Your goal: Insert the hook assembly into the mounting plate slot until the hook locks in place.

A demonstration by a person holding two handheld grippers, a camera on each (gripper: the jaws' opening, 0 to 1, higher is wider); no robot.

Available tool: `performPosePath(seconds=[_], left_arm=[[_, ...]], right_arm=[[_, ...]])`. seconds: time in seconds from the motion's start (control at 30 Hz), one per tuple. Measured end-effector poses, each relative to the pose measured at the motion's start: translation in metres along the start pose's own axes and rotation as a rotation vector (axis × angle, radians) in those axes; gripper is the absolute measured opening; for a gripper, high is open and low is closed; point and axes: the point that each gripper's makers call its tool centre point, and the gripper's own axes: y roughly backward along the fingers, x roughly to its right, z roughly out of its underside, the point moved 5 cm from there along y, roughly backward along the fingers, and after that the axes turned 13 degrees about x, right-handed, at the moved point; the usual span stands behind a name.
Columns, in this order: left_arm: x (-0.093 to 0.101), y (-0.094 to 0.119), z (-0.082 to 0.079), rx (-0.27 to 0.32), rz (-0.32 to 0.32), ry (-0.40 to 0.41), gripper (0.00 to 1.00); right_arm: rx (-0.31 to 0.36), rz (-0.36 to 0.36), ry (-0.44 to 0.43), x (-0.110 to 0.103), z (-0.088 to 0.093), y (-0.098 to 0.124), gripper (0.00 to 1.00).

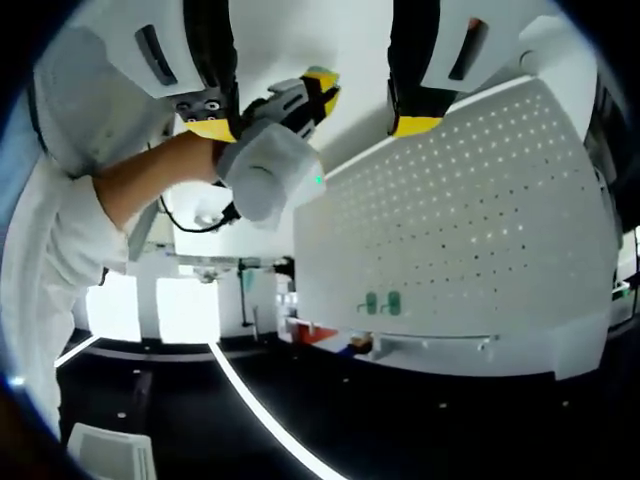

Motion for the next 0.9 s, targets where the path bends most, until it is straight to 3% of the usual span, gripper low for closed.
performPosePath(seconds=[0.43, 0.9], left_arm=[[0.0000, -0.0003, 0.0017, -0.006, -0.001, 0.004, 0.61], [-0.0019, 0.0009, -0.0011, 0.004, -0.008, 0.000, 0.60]], right_arm=[[0.005, -0.033, 0.019, 0.0007, -0.0015, 0.0022, 0.01], [-0.054, -0.042, 0.060, -0.0007, 0.0061, -0.0034, 0.07]])
